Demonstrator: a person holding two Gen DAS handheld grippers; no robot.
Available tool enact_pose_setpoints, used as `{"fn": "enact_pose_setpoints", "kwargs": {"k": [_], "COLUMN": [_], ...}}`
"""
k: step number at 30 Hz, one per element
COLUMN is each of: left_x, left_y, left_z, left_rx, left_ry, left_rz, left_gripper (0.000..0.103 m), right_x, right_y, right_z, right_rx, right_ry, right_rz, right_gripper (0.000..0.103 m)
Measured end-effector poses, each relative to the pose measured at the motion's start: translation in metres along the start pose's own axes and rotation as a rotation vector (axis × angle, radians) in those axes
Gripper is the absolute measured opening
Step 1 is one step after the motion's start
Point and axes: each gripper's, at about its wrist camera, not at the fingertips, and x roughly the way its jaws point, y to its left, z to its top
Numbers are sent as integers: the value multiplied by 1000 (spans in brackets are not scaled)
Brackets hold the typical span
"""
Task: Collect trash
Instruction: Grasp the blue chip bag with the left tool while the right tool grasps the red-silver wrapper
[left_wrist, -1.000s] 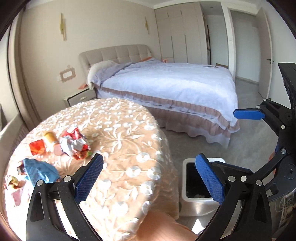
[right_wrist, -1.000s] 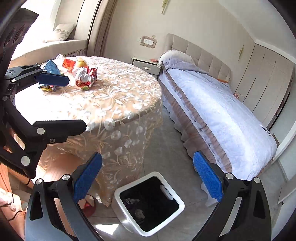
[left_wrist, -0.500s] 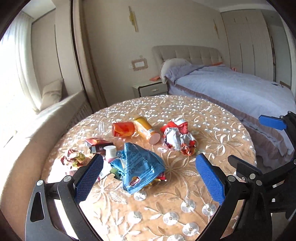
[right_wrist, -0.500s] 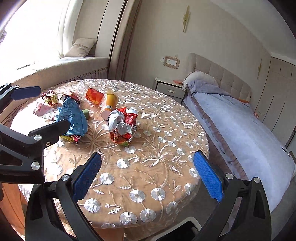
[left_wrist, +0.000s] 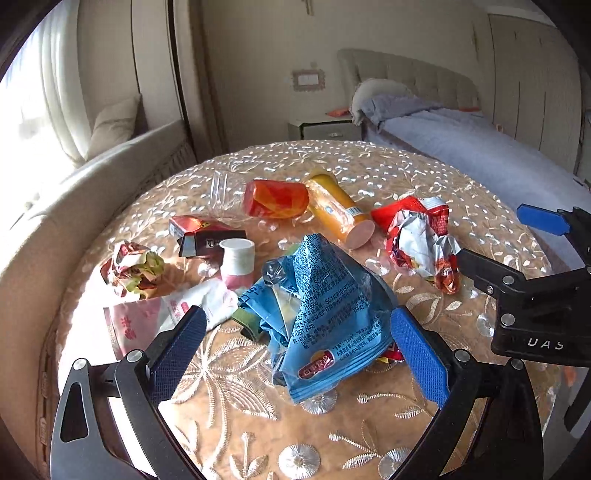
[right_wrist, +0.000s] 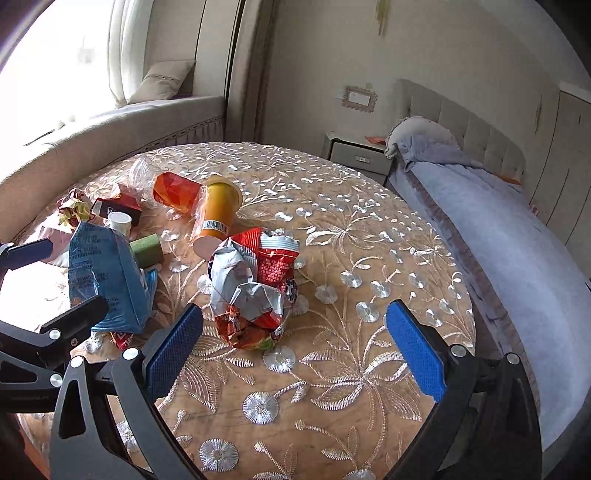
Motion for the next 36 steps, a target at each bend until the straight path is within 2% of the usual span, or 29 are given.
{"fn": "enact_pose_setpoints", "kwargs": {"k": [3, 7, 9, 11, 12, 13, 14, 15, 18, 20, 26, 31, 36], "left_x": [12, 27, 33, 36, 37, 37, 36, 36, 37, 34, 0, -40, -80], "left_y": [-2, 6, 6, 3, 1, 0, -1, -4, -5, -1, 3, -2, -24], "left_z": [2, 7, 8, 10, 12, 12, 14, 14, 17, 17, 23, 26, 26], "left_rx": [-8, -64, -69, -41, -31, -22, -11, 8, 19, 9, 32, 48, 99], "left_ry": [41, 107, 128, 126, 127, 123, 115, 107, 97, 83, 2, -67, -129], "left_rz": [-23, -91, -83, -43, -44, -44, -51, -45, -45, -43, -50, -105, -157], "left_gripper": [98, 98, 98, 97, 95, 92, 79, 72, 65, 60, 59, 59, 59], "right_x": [16, 38, 51, 59, 62, 65, 66, 65, 58, 51, 8, -42, -96], "right_y": [6, 9, 10, 13, 14, 14, 14, 14, 13, 14, 3, -6, -17], "right_z": [7, 15, 20, 21, 21, 21, 20, 19, 17, 16, 15, 11, -1], "right_rx": [-17, 0, -3, 1, -1, 0, 0, 4, -2, -16, -14, -20, -27], "right_ry": [18, 71, 111, 139, 150, 163, 170, 163, 138, 121, 51, -21, -90], "right_rz": [11, 53, 53, 72, 76, 90, 97, 102, 99, 79, 62, 40, -9], "right_gripper": [98, 98, 98, 98, 92, 77, 68, 67, 63, 62, 60, 60, 60]}}
